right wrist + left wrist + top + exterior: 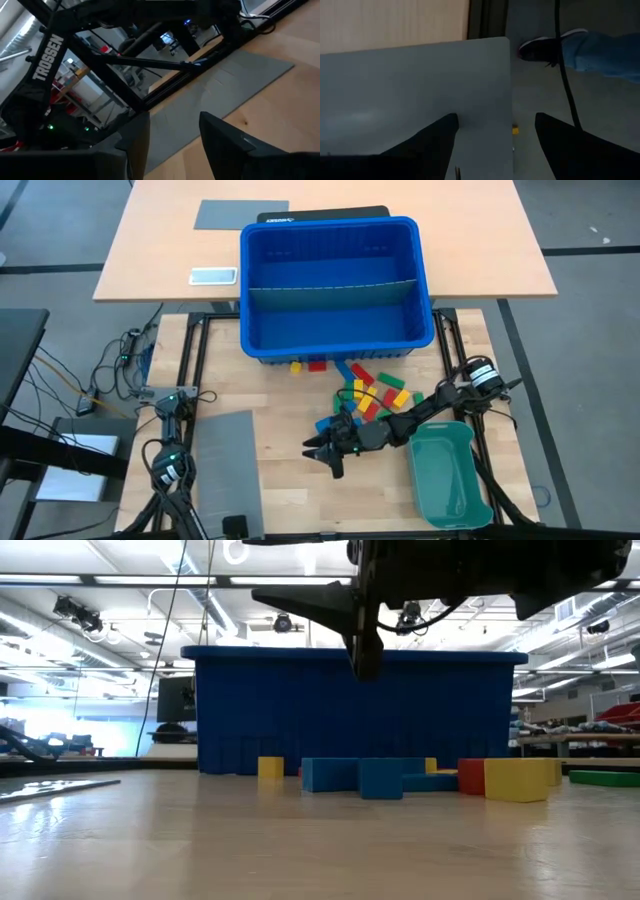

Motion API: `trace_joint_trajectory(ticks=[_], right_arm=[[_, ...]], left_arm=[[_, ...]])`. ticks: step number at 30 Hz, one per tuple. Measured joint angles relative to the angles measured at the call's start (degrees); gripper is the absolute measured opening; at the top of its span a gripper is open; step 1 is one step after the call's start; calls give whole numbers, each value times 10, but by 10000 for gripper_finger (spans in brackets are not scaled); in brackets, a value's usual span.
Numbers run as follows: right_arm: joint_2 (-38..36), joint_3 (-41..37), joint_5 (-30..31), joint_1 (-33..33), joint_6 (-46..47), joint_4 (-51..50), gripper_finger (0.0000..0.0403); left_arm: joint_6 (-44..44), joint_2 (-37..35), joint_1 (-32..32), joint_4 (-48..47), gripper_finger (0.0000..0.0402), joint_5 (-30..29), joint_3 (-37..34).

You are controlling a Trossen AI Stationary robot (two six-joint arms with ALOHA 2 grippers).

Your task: Sort Items/Unsort Items

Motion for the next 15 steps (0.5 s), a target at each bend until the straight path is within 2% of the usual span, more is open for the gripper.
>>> trace_joint_trajectory(ticks=[15], right_arm=[[0,0,0,17,13,8,171]], left_arm=[[-10,-1,0,60,280,-3,1]])
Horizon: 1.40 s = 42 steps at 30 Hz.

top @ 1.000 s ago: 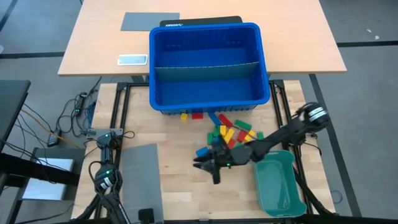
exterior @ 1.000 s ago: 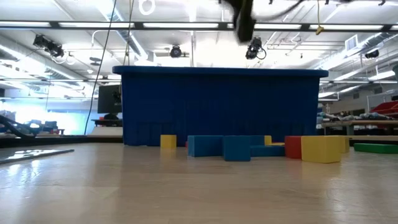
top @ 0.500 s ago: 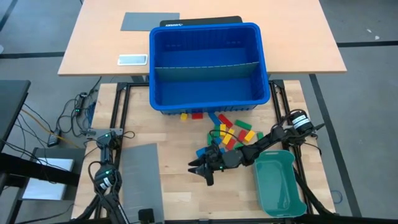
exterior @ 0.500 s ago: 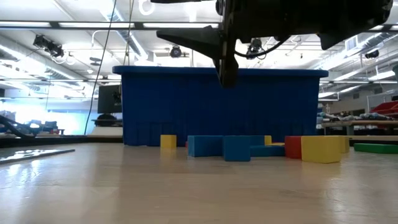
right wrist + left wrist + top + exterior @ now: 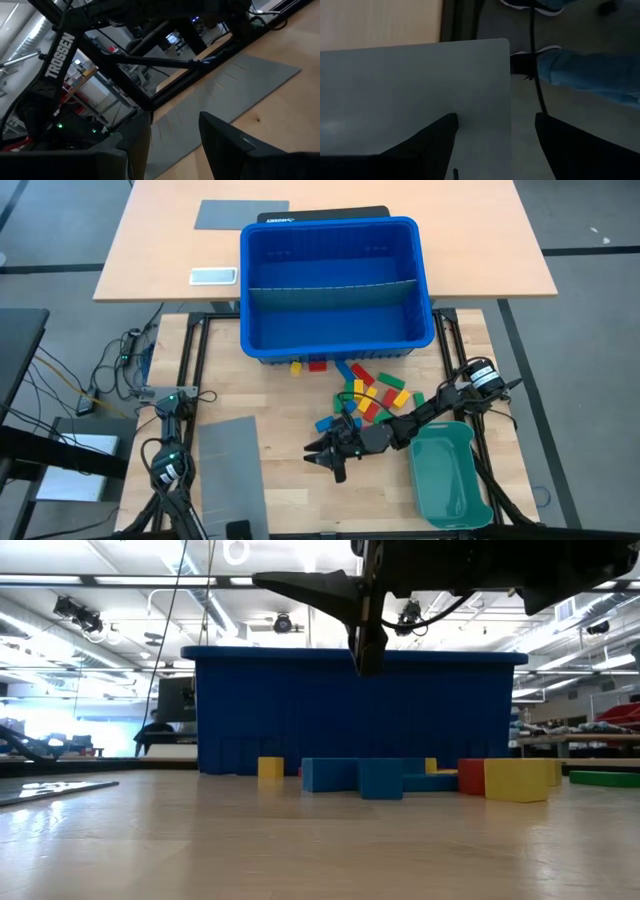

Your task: Sort Items/Unsort Items

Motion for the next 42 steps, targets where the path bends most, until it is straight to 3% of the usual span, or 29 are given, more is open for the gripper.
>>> trace_joint_trajectory(ticks=[8,17,26,42], right_arm=[[0,0,1,5,0,-1,171],[0,0,1,5,-5,-1,169],[0,0,0,5,-6,-1,169],[0,0,4,5,-5,-2,160]], left_arm=[[17,1,0,0,271,2,8],[16,6,3,-49,252,12,77],[-4,5,3,-56,244,-2,73],[-15,2,-2,-43,84,-29,37]])
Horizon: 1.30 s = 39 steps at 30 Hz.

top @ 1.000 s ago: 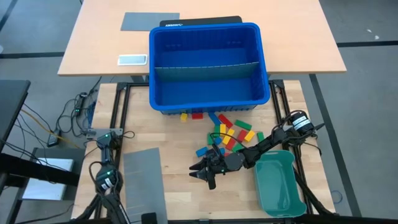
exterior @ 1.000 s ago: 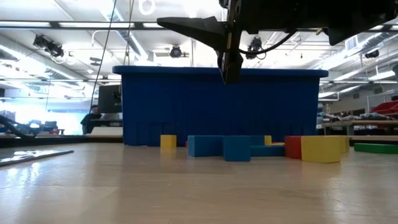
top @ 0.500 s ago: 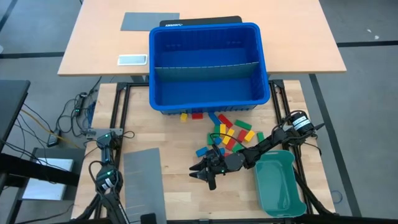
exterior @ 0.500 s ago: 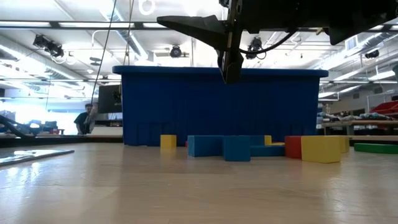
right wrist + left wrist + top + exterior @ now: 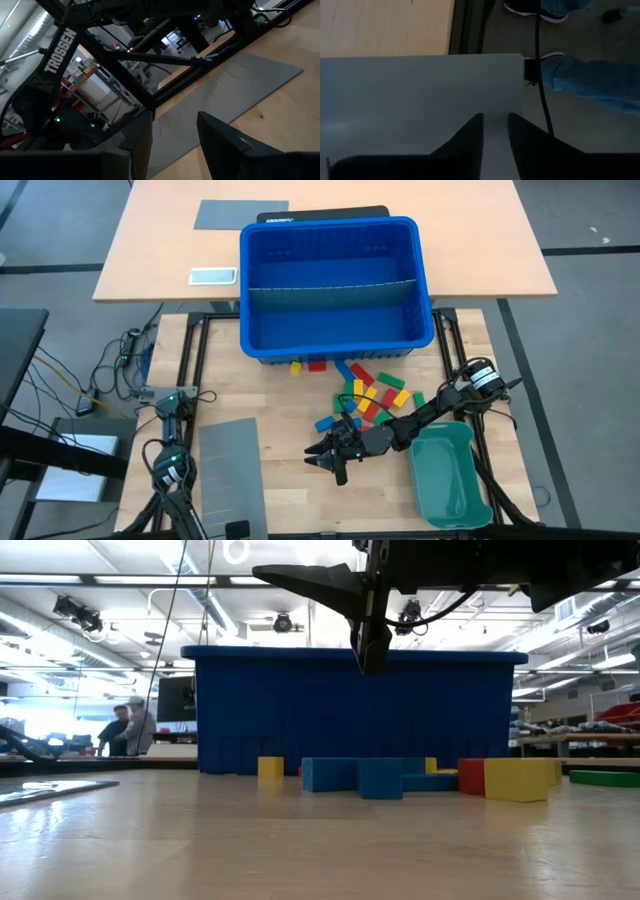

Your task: Sort Items/Unsort Items

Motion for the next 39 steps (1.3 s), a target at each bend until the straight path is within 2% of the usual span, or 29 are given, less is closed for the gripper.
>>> trace_joint_trajectory(ticks=[6,11,31,35,39], right_arm=[[0,0,0,-2,-1,-1,160],[0,0,0,-13,13,-1,159],[2,1,42,-31,47,-67,184],[4,28,44,-24,39,-102,189],[44,76,37,-18,27,-108,190]], left_arm=[[2,-2,-4,30,29,-2,-23],[13,-3,-4,28,6,-1,-26],[17,-2,-6,-3,4,-46,-27],[32,-2,-6,-3,4,-46,-27],[56,-1,-7,-3,3,-46,-27]])
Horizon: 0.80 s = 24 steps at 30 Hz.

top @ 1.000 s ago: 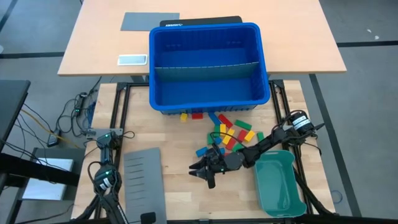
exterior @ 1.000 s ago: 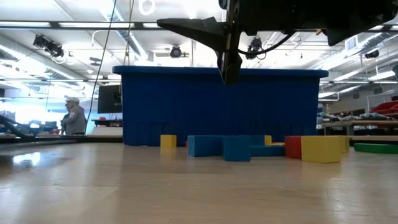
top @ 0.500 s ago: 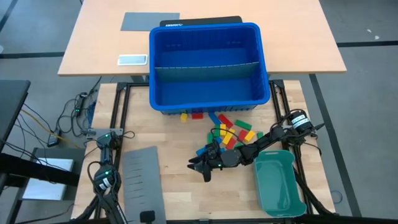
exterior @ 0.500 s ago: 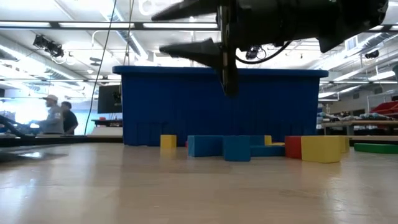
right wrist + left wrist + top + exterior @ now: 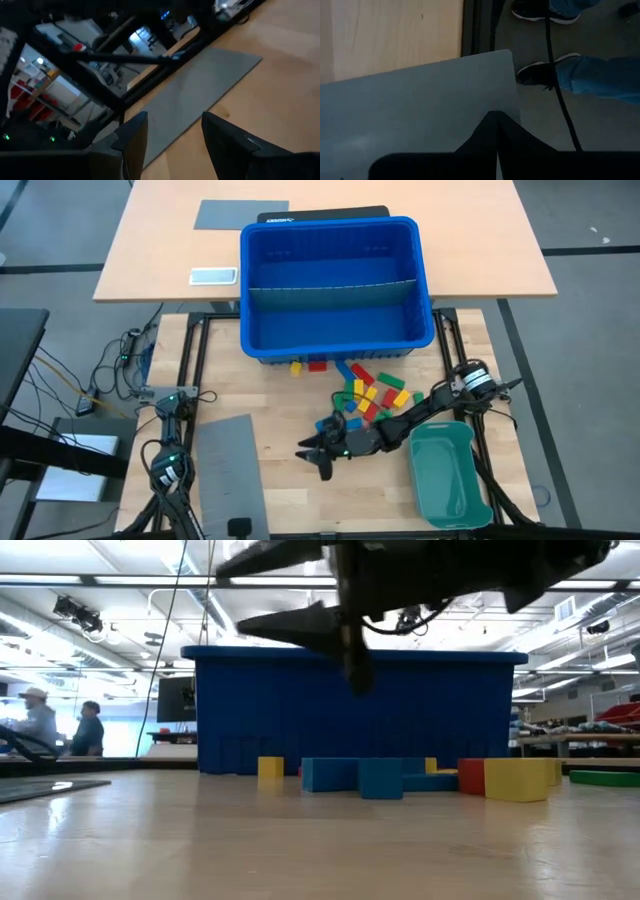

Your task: Sort Items/Unsort Items

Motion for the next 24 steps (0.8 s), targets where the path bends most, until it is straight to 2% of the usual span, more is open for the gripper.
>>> trace_joint_trajectory(ticks=[6,14,24], right_arm=[[95,68,-33,-5,42,3,190],[176,156,-62,-6,69,-2,195],[210,212,-72,-6,79,-43,200]], left_arm=[[28,0,-1,0,2,0,0],[65,0,-7,2,1,3,0],[81,1,-15,22,1,18,0]])
